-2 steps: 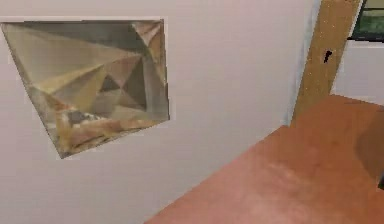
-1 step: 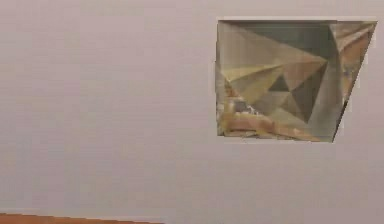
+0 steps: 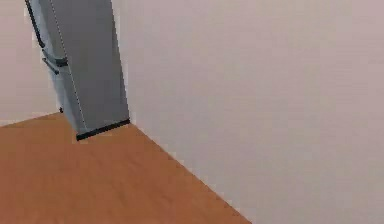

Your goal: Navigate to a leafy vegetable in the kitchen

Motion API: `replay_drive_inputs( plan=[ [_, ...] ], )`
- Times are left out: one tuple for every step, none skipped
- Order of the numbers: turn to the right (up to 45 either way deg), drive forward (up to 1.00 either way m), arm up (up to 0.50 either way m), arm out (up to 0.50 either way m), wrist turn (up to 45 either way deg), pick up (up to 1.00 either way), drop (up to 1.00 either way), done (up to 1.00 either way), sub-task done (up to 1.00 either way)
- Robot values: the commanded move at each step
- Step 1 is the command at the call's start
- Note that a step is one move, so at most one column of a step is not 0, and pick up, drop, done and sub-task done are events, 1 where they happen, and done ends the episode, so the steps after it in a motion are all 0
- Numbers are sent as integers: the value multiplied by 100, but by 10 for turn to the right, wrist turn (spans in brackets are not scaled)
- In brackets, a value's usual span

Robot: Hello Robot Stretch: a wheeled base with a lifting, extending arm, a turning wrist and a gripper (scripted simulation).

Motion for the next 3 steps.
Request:
replay_drive_inputs(
  plan=[
    [-390, 0, 0, 0, 0, 0, 0, 0, 0],
    [0, 5, 0, 0, 0, 0, 0, 0, 0],
    [450, 0, 0, 0, 0, 0, 0, 0, 0]
  ],
)
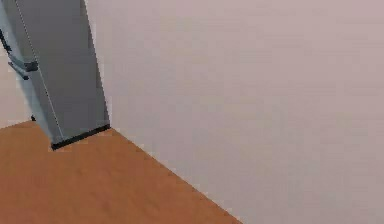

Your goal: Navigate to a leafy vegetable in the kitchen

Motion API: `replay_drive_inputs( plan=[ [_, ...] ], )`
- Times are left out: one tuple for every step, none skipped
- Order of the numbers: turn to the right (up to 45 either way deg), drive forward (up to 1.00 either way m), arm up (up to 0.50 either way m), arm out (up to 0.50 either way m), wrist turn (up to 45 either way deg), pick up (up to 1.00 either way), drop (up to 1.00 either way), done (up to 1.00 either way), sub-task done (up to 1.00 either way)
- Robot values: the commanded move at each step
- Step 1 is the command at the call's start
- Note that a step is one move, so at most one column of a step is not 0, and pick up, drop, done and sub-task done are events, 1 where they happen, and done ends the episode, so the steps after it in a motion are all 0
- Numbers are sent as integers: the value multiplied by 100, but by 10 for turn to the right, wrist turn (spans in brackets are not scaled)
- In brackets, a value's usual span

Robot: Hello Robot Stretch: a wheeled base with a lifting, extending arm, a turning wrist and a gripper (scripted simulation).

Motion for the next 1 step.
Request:
replay_drive_inputs(
  plan=[
    [390, 0, 0, 0, 0, 0, 0, 0, 0]
  ],
)
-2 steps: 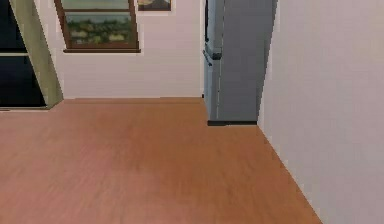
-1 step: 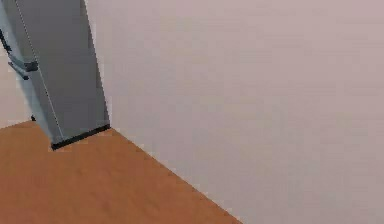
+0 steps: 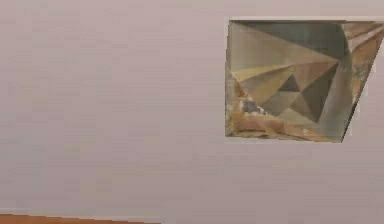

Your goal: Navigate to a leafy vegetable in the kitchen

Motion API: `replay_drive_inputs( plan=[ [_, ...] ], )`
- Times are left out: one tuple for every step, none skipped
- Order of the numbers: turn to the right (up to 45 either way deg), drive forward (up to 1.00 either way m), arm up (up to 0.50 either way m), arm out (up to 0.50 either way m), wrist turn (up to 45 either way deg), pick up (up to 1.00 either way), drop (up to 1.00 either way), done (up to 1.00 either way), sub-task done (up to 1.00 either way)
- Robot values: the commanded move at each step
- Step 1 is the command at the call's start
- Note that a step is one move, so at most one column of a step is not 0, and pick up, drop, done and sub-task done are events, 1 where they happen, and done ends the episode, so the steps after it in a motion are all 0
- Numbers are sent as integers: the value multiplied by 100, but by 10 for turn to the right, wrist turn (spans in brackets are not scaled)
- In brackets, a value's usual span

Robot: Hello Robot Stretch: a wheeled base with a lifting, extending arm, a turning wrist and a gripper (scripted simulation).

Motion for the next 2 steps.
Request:
replay_drive_inputs(
  plan=[
    [0, 15, 0, 0, 0, 0, 0, 0, 0],
    [450, 0, 0, 0, 0, 0, 0, 0, 0]
  ],
)
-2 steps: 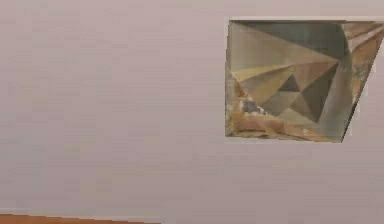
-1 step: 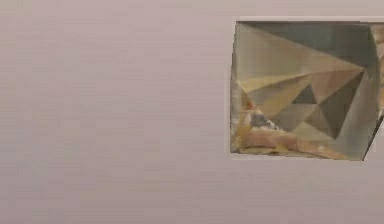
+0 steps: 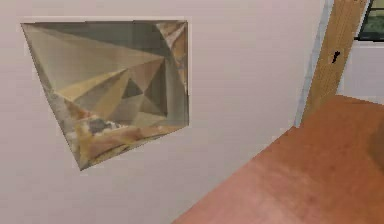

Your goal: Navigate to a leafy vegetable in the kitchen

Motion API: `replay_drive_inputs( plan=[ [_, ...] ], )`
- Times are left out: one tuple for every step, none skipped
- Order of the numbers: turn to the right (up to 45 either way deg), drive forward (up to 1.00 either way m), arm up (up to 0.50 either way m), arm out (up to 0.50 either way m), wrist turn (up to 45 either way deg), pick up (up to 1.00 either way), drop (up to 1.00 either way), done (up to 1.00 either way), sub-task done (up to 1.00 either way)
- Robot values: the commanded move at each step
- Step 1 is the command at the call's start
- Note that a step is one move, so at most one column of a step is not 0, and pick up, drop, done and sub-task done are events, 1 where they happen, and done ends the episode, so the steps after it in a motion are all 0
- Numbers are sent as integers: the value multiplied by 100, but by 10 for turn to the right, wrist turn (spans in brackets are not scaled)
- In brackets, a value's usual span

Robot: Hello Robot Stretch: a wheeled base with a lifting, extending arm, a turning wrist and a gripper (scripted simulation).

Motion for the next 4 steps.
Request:
replay_drive_inputs(
  plan=[
    [0, 35, 0, 0, 0, 0, 0, 0, 0],
    [0, 20, 0, 0, 0, 0, 0, 0, 0],
    [450, 0, 0, 0, 0, 0, 0, 0, 0],
    [0, 75, 0, 0, 0, 0, 0, 0, 0]
  ],
)
